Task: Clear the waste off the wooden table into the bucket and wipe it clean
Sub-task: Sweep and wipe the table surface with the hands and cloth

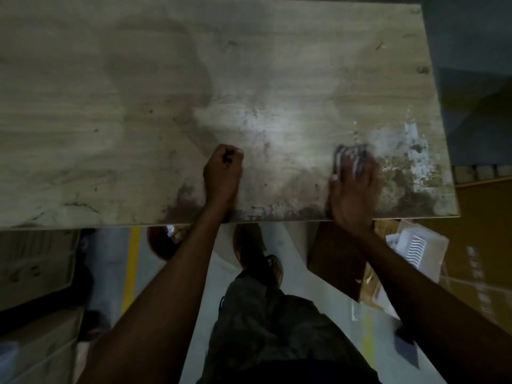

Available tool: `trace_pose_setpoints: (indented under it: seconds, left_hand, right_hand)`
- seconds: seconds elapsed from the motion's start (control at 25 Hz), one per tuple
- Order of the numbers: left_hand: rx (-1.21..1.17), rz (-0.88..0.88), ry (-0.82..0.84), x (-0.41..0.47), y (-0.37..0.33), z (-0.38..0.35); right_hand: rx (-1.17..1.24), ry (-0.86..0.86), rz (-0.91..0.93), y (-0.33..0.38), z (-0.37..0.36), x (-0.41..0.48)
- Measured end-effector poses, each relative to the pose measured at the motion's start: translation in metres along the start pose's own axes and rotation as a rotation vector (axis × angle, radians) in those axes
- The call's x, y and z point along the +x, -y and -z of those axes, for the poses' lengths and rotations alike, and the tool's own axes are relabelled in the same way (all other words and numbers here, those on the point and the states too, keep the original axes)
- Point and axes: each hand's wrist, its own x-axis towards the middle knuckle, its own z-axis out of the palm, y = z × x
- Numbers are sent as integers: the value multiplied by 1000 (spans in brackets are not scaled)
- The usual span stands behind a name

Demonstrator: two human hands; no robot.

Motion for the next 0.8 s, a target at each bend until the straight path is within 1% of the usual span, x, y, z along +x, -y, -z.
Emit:
trace_pose_setpoints:
  seconds: [0.04, 0.08, 0.12, 0.16, 0.2, 0.28, 0.36, 0.4, 0.44, 0.48, 0.52, 0.56, 0.6, 0.64, 0.68, 0.72, 0.76, 0.8]
  left_hand:
    - [-4, -37, 3, -13, 6, 3]
    - [-9, -73, 3, -23, 13, 8]
    - [-11, -102, -1, -32, 16, 11]
    - [-25, -120, -6, -40, 19, 16]
    - [-67, -119, -13, -45, 20, 19]
    - [-240, -60, -60, -49, 16, 32]
    - [-362, -13, -191, -38, 14, 57]
    - [-396, -13, -251, -29, 18, 73]
    - [-445, -10, -283, -20, 23, 89]
    - [-493, 10, -295, -9, 27, 104]
    - [-534, 50, -280, -2, 32, 116]
    - [-543, 102, -240, 1, 37, 128]
    - [-545, 132, -178, 1, 40, 138]
    - [-530, 137, -123, 0, 41, 147]
    - [-532, 128, -84, 0, 44, 155]
    - [-539, 121, -82, 1, 45, 165]
    - [-557, 121, -101, 4, 46, 177]
    - [-573, 116, -139, 7, 46, 188]
  right_hand:
    - [14, -14, -91, -3, -1, -2]
    - [19, -31, -134, 2, -4, -8]
    - [22, -51, -132, 12, -5, -19]
    - [16, -72, -79, 27, -7, -34]
    - [5, -72, 4, 46, -10, -52]
    - [0, -10, 179, 95, -18, -93]
    - [79, 40, 332, 153, -33, -115]
    - [104, 82, 446, 175, -39, -118]
    - [98, 123, 600, 185, -41, -113]
    - [67, 127, 722, 183, -42, -96]
    - [91, 104, 744, 174, -42, -73]
    - [115, 55, 634, 157, -42, -49]
    - [89, -36, 423, 138, -39, -25]
    - [45, -112, 163, 122, -31, -8]
    - [26, -153, -72, 116, -26, -2]
    - [38, -160, -184, 127, -25, -10]
    - [42, -167, -159, 156, -31, -29]
    - [54, -160, -41, 197, -39, -54]
